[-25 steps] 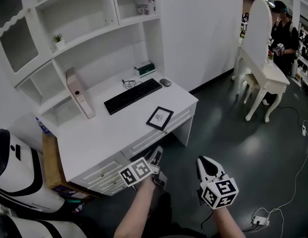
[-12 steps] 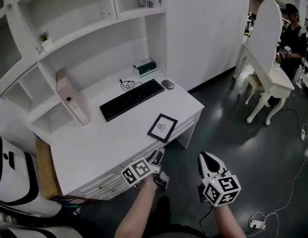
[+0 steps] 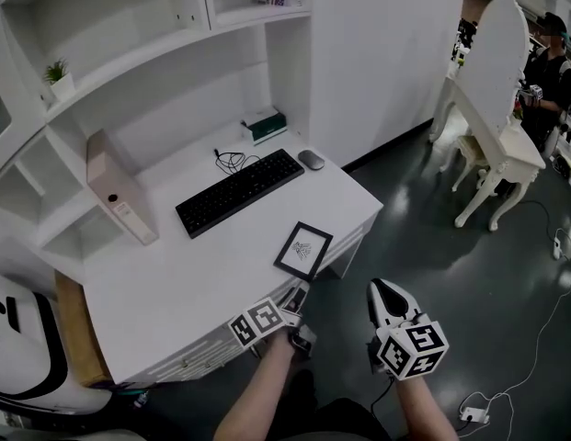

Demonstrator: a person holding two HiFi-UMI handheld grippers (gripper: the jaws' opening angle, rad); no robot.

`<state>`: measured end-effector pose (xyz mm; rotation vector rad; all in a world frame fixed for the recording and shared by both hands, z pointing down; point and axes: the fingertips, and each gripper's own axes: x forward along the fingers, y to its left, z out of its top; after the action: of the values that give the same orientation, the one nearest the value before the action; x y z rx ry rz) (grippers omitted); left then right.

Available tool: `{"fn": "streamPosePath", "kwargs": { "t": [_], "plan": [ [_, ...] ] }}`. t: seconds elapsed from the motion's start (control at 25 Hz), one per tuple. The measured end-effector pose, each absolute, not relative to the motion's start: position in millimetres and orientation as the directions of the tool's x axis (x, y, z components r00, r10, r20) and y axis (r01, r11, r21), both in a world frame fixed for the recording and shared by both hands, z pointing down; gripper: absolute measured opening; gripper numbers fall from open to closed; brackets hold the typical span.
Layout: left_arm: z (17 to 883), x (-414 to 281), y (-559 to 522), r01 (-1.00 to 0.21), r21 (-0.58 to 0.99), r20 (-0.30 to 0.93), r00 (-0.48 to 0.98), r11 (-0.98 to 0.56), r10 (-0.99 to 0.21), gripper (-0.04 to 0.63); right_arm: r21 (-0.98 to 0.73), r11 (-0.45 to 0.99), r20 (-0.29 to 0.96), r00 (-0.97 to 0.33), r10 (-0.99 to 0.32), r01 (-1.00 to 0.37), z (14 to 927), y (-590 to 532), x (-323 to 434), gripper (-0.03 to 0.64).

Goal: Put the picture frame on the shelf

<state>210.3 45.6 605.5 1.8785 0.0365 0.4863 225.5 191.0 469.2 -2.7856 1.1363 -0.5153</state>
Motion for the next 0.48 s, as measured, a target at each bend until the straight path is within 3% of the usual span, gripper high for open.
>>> {"fn": "streamPosePath", "kwargs": {
  "t": [0.48],
  "plan": [
    [632.6,228.1,45.7,-0.262,0.919,0.342,0.901,-0.294,0.266,0.166,-0.213,-0.686,0.276,0.631,-0.725,-0.695,469.4,176.6,257.3,0.002]
  ]
}}
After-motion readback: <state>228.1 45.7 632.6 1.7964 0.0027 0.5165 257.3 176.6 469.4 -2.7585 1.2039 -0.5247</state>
